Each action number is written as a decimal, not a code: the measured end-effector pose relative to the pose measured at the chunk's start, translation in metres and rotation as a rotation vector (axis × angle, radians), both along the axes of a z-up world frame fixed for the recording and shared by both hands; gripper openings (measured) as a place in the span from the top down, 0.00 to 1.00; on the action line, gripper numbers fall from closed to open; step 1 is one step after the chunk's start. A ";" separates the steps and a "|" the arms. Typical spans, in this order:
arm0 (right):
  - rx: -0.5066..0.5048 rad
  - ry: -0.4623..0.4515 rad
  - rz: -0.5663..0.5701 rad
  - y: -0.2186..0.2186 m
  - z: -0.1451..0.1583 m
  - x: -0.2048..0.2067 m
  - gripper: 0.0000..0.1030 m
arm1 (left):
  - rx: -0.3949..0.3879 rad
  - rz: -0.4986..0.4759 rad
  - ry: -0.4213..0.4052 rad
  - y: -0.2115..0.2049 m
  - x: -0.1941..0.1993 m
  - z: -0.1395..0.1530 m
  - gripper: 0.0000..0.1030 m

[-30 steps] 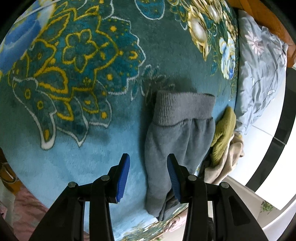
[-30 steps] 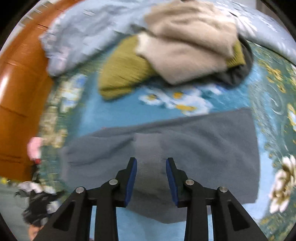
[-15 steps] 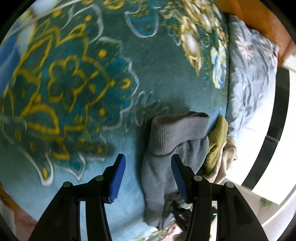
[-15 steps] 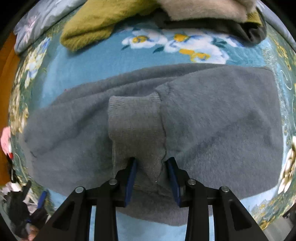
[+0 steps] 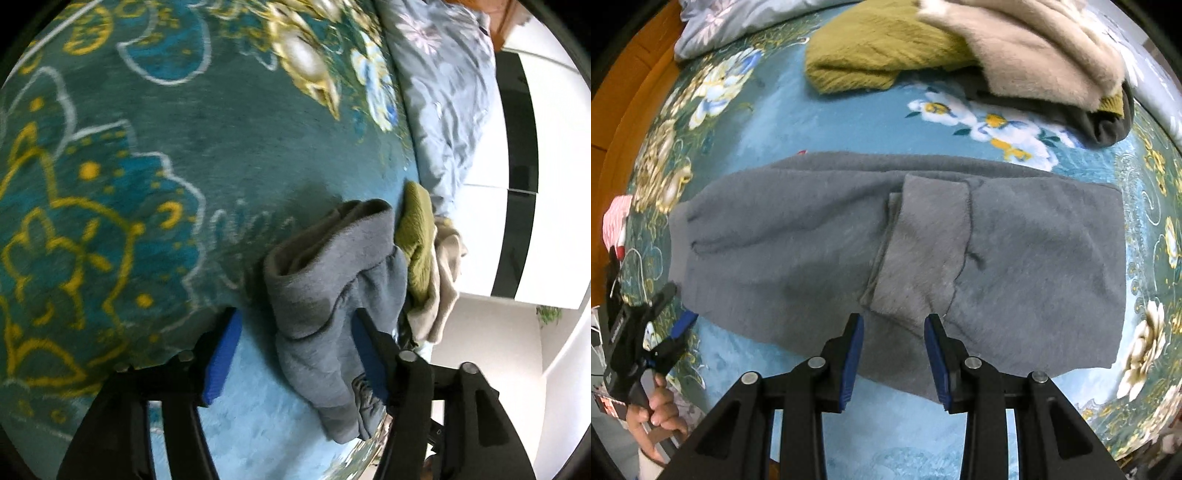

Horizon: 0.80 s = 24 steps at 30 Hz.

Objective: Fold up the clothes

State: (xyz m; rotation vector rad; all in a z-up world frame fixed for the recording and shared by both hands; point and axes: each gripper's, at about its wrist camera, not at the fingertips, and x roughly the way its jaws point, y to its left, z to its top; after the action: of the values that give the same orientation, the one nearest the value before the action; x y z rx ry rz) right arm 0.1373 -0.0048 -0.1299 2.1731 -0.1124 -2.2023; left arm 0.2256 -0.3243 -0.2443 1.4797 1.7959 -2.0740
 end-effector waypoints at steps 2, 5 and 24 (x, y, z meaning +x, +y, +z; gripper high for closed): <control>0.004 -0.006 0.011 0.000 0.000 0.003 0.63 | -0.012 -0.025 0.008 0.006 -0.010 0.000 0.34; 0.005 -0.002 0.015 -0.002 0.000 0.007 0.63 | 0.002 -0.033 0.029 0.004 -0.018 0.001 0.35; -0.152 0.050 -0.130 0.045 0.030 0.009 0.63 | -0.099 0.086 -0.089 0.017 -0.001 0.049 0.81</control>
State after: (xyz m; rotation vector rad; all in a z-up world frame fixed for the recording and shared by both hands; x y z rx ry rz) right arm 0.1467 0.0402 -0.1003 2.0836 -0.4166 -2.2301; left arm 0.2245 -0.3072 -0.1958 1.4202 1.6694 -1.9926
